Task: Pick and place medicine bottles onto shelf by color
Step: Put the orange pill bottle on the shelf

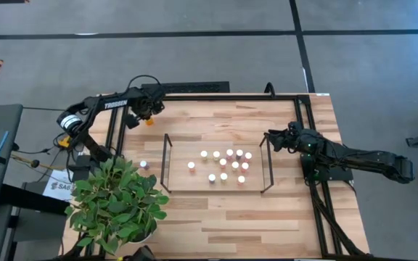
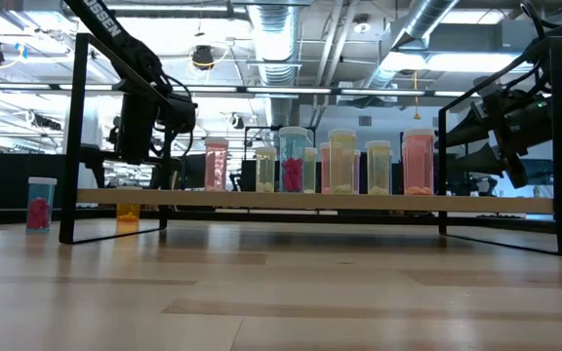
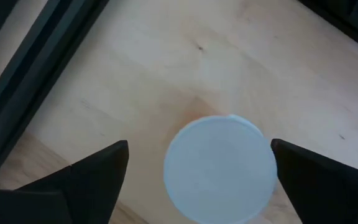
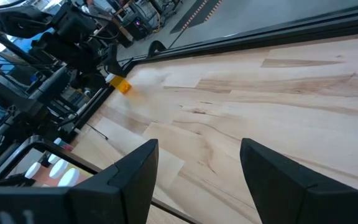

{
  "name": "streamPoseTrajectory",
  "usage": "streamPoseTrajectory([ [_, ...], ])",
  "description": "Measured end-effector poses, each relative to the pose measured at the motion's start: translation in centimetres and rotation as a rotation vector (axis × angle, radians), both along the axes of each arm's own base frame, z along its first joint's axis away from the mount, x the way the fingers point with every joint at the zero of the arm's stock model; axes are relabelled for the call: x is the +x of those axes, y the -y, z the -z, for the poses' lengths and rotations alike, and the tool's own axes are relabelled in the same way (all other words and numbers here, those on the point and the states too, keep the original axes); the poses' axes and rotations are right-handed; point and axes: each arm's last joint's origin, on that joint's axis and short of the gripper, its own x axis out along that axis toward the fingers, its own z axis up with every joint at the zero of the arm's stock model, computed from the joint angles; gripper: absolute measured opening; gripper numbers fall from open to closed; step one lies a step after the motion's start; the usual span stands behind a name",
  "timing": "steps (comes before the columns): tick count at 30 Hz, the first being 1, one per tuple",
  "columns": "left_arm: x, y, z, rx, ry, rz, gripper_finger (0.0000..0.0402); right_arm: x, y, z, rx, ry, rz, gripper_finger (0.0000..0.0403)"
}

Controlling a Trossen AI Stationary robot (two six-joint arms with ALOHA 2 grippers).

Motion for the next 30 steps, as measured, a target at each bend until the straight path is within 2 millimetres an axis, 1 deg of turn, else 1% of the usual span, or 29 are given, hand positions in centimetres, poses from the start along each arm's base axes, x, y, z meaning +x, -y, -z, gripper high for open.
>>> streamPoseTrajectory([
  [4, 0.1, 0.0, 0.0, 0.009, -0.001, 0.006, 0.0345, 0.0, 0.0, 0.0, 0.000, 0.000, 0.000, 0.0249],
  [15, 0.2, -0.1, 0.0, 0.014, -0.006, 0.045, 0.0217, 0.0, 0.0, 0.0, 0.000, 0.001, 0.000, 0.0249],
  [19, 0.4, 0.0, 0.0, -0.002, 0.006, 0.085, 0.0183, 0.0, 0.0, 0.0, 0.000, 0.000, 0.000, 0.0249],
  [23, 0.8, 0.0, -0.4, 0.000, 0.007, 0.136, 0.0173, 0.0, 0.0, 0.0, 0.000, 0.001, 0.000, 0.0249],
  [30, 1.9, 0.1, -1.8, 0.011, -0.003, 0.214, 0.0202, 0.0, 0.0, 0.0, 0.000, 0.000, 0.000, 0.0249],
])
